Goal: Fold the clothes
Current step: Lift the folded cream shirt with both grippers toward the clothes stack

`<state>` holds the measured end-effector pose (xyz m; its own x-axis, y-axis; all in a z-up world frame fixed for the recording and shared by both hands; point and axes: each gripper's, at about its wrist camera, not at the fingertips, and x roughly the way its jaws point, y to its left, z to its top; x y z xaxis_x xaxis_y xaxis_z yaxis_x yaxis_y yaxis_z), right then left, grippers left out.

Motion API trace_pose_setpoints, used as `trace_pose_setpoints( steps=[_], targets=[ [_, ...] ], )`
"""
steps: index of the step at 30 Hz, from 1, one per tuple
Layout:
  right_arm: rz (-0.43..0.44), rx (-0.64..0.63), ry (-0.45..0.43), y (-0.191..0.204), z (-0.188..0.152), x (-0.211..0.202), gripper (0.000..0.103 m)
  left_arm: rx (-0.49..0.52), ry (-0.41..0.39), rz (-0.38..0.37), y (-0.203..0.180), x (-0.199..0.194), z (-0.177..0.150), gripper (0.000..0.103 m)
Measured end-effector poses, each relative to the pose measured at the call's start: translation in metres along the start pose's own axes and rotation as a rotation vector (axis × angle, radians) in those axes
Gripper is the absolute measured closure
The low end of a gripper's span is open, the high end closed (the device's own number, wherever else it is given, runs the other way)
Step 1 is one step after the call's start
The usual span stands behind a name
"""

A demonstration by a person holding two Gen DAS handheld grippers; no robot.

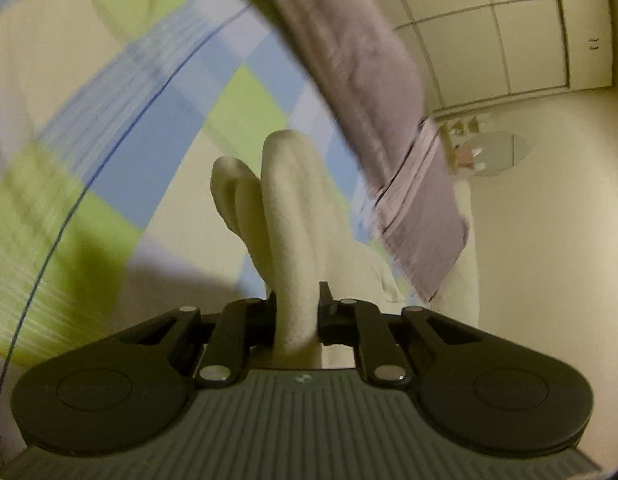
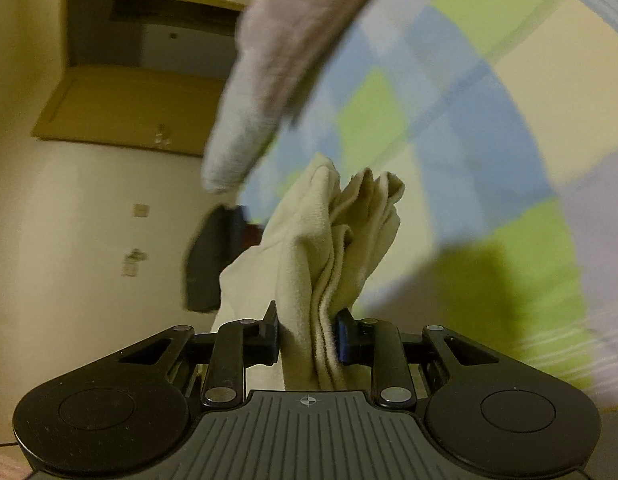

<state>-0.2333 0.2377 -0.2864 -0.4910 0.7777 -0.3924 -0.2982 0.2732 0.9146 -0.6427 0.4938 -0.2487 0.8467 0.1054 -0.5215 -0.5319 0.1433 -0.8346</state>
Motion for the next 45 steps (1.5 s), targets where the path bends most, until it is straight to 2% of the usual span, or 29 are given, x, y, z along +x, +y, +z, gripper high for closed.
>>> trace_pose_setpoints(
  steps=[4,9,13,18,22,26,31,37,42,45],
  targets=[
    [0.046,-0.06,0.023,0.066,0.013,0.01,0.078,0.011,-0.084,-0.026,-0.025,-0.051,0.017,0.092],
    [0.09,-0.122,0.051,0.132,0.011,0.056,0.078,0.009,-0.15,-0.036,-0.014,-0.114,0.054,0.092],
    [0.131,-0.133,0.048,0.177,-0.012,0.122,0.078,0.044,-0.159,-0.029,0.015,-0.176,0.114,0.092],
    [0.177,-0.1,-0.039,0.225,-0.055,0.234,0.078,0.132,-0.118,-0.047,0.064,-0.252,0.227,0.092],
    [0.173,-0.039,-0.099,0.261,-0.083,0.317,0.078,0.164,-0.083,-0.02,0.095,-0.295,0.309,0.092],
    [0.145,-0.046,-0.128,0.294,-0.085,0.387,0.078,0.193,-0.065,-0.019,0.124,-0.315,0.378,0.092],
    [0.101,-0.099,-0.153,0.321,-0.071,0.455,0.078,0.187,-0.092,-0.04,0.161,-0.314,0.442,0.092],
    [0.064,-0.13,-0.168,0.325,-0.048,0.519,0.078,0.155,-0.093,-0.04,0.191,-0.293,0.477,0.092],
    [0.007,-0.121,-0.146,0.314,-0.039,0.534,0.078,0.158,-0.065,-0.01,0.208,-0.272,0.487,0.092],
    [-0.034,-0.123,-0.131,0.304,-0.035,0.543,0.078,0.184,-0.05,0.048,0.221,-0.257,0.489,0.089]
  ],
)
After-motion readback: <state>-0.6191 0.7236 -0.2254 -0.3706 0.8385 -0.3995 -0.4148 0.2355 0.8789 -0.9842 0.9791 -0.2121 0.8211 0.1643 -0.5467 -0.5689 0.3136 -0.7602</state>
